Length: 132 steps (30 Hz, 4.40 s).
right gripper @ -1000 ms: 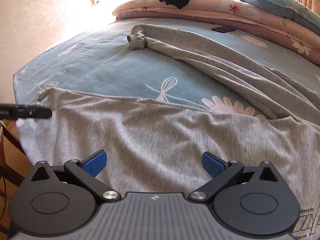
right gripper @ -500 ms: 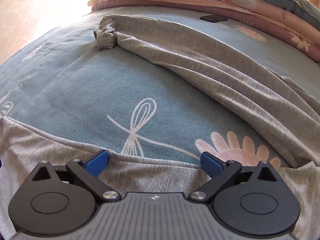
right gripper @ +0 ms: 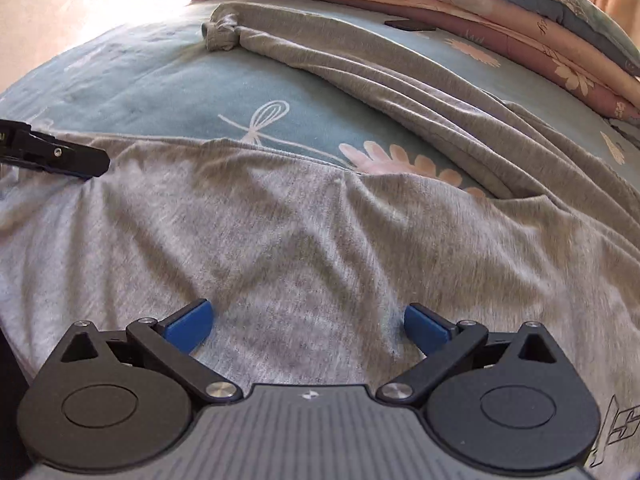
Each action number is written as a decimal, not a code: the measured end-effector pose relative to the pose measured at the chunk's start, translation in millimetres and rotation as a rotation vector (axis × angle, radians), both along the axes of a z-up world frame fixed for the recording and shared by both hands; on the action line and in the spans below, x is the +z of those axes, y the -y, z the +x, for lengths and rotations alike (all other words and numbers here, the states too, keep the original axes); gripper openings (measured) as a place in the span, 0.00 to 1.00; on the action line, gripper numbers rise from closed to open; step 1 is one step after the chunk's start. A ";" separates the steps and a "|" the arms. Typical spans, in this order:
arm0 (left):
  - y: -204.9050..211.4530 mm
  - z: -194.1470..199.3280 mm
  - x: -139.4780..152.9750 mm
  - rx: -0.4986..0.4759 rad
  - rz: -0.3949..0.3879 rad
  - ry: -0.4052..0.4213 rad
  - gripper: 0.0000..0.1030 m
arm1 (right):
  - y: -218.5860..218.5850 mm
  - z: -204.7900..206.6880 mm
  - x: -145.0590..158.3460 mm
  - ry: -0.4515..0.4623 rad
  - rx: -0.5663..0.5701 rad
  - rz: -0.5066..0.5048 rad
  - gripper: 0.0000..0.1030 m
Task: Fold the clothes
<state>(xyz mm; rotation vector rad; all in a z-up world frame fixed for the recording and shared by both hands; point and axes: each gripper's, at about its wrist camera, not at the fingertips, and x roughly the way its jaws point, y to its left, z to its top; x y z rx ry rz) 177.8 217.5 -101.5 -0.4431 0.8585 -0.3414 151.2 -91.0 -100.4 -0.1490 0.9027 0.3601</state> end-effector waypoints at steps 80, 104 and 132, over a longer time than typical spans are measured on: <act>33.5 -70.2 29.4 0.046 0.296 -0.025 0.82 | 37.4 -51.3 1.9 0.044 -0.099 0.100 1.00; 144.3 -82.4 58.1 -0.115 0.421 -0.028 0.86 | 239.5 -16.1 2.5 0.086 -0.416 0.221 1.00; 327.6 -32.5 111.0 -0.244 0.255 -0.017 0.90 | 284.9 -37.9 20.6 0.144 -0.668 0.186 1.00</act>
